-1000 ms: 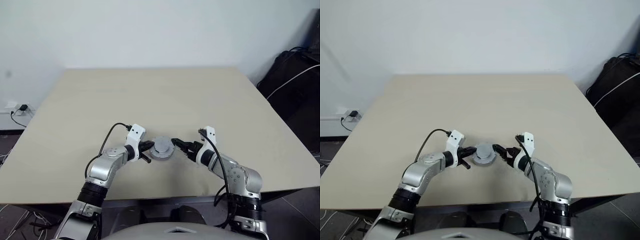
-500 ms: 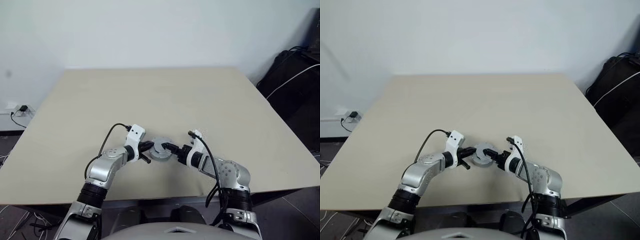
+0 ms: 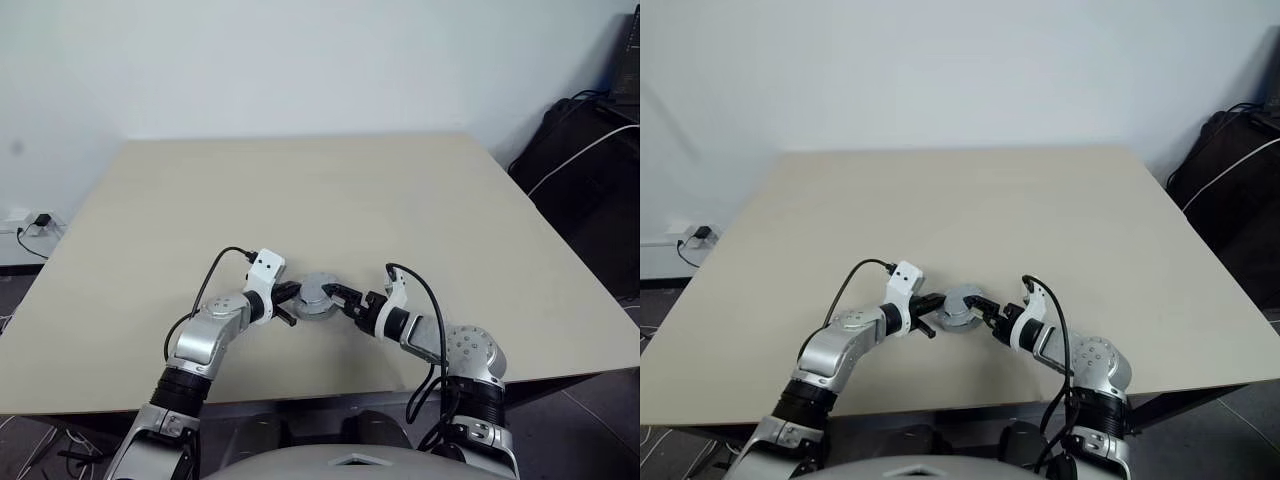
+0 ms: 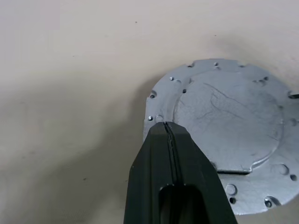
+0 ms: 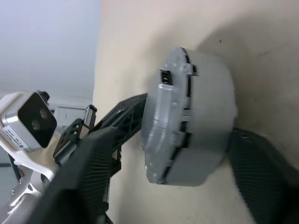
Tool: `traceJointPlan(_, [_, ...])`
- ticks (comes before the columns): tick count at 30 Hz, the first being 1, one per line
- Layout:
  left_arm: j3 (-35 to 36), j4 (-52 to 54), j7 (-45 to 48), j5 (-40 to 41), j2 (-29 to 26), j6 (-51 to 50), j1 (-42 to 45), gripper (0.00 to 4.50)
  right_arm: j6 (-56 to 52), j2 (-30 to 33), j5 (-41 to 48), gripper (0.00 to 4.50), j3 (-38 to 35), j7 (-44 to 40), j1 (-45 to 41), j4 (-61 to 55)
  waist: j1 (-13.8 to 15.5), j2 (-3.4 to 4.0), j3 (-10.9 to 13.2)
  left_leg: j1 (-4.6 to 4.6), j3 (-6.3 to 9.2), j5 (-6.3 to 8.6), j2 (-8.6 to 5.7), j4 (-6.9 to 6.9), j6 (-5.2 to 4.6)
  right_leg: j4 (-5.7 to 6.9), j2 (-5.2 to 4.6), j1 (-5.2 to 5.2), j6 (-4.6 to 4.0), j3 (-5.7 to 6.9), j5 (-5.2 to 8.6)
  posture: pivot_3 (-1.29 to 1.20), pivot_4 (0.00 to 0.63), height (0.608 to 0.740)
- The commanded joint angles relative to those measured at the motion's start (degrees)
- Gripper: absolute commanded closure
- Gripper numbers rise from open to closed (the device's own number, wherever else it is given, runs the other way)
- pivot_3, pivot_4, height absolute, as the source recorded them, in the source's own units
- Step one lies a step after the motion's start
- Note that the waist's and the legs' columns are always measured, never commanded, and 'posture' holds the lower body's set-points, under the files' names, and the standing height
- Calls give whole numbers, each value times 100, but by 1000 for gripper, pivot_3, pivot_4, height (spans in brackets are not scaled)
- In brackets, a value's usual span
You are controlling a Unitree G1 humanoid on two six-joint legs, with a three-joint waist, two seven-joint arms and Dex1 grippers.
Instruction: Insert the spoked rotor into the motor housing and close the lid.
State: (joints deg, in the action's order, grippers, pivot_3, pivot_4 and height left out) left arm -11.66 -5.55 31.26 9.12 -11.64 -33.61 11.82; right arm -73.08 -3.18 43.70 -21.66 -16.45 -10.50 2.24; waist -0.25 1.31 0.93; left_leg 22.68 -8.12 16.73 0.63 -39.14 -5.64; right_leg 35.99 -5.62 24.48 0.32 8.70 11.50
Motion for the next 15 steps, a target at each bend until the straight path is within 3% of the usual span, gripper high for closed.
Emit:
traceJointPlan(1, [-177,-104,65,-20,28,-119,-116,4500,-57,-95,206,1932,189,-41,-114,-153,-1,0,0,0,0,0,0,1,0,-1,0,0,0,0,0,0,0,740])
traceJointPlan(5, [-170,-97,66,-25,25,-116,-120,4500,-72,-93,195,3177,239,-17,-63,-167,-5,2,-1,0,0,0,0,6,0,-2,0,2,0,0,0,0,0,740])
traceJointPlan(15, [-129,-55,28,-37,30,-72,-162,4500,-263,34,132,3245,364,2,108,-212,-23,19,-11,-3,0,6,0,5,-10,-3,0,0,2,-1,0,0,0,740])
